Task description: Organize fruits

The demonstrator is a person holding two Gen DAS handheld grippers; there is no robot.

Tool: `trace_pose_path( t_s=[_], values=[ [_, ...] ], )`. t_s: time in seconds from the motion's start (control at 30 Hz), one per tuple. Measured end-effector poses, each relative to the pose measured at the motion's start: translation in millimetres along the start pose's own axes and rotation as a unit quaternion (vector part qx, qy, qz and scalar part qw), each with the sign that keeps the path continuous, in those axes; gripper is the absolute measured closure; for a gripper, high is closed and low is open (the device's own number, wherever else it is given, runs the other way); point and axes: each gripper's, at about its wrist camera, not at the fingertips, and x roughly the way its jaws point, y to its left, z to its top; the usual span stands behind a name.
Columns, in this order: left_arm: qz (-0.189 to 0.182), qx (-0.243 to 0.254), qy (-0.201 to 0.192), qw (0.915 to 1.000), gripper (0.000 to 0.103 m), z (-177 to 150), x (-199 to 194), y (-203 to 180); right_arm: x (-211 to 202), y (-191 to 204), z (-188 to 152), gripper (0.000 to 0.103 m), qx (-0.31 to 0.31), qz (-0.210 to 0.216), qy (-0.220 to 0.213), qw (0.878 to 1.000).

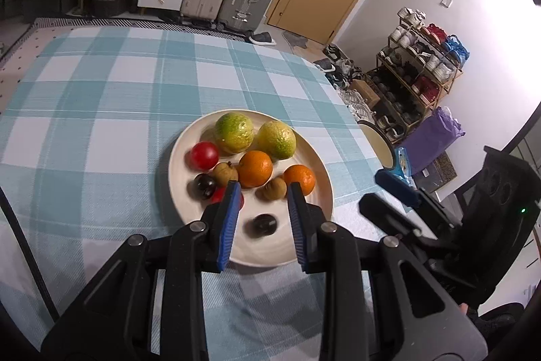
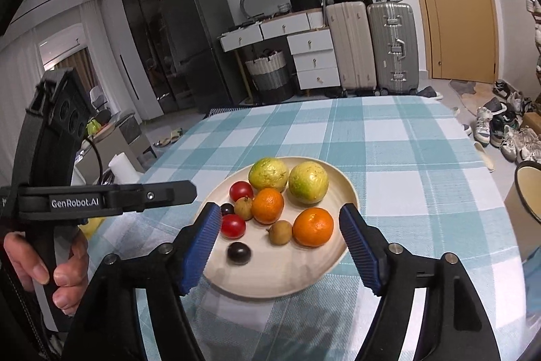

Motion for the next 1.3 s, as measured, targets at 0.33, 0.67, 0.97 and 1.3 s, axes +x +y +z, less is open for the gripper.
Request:
trace_pose_path(
  t_s=[0.33,0.67,0.97,1.3],
  values=[
    [0.051,0.026,-0.046,0.9973,0.068,-18,-39,-14,-36,10,0,0.022,0.008,0.003,-0.043,0.999],
    [0.084,0.06,-0.129,0.9863,0.024,-40,-89,-35,-72,18,-4,0.004,0.012,0.002,-0.098,0.995],
    [0.086,0.066,-0.231,0.9668,0.001,-62,-133,-40,-84,24,-17,0.0,0.0,-0.025,-0.12,0.993],
    [0.136,0.073,-0.263,0.9523,0.001,-82,-151,-38,-103,35,-25,0.0,-0.013,-0.032,-0.161,0.986]
  ],
)
